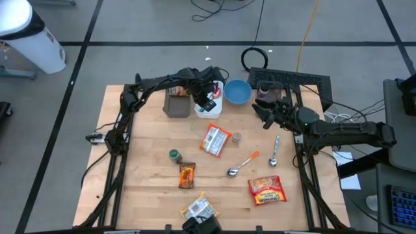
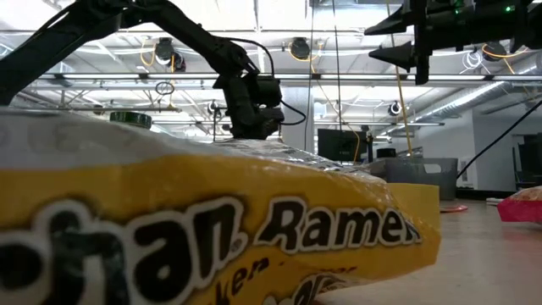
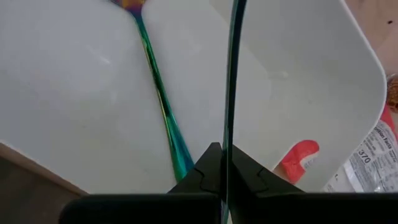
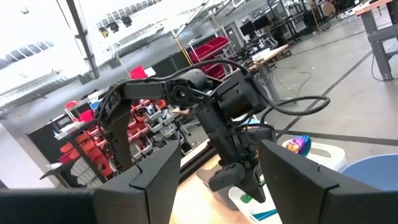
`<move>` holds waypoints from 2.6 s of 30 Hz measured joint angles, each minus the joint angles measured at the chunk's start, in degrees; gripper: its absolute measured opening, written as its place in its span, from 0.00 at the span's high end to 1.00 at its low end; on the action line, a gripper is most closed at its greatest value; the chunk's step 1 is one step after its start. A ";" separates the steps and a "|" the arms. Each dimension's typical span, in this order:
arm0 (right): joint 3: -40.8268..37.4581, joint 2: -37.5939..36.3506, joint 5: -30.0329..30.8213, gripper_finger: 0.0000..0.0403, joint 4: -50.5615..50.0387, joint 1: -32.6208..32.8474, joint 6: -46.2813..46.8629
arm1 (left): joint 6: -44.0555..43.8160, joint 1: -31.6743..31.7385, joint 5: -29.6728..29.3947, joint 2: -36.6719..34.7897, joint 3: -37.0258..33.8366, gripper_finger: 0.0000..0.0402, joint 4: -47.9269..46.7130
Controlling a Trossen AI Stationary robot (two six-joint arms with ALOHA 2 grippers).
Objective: Pick & Place Food Item
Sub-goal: Put the blue spoon into the white bin
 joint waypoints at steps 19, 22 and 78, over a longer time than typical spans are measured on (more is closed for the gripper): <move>0.02 0.00 -0.02 0.48 -0.11 0.00 -0.01 | 0.62 -0.34 -1.25 1.36 0.00 0.98 1.07; 0.02 0.00 -0.02 0.48 -0.13 0.00 0.01 | 0.99 -0.34 -1.26 1.36 0.00 0.99 1.07; 0.04 0.02 0.02 0.48 -2.32 -0.09 -0.43 | 1.54 0.56 -1.16 3.89 3.32 0.96 0.46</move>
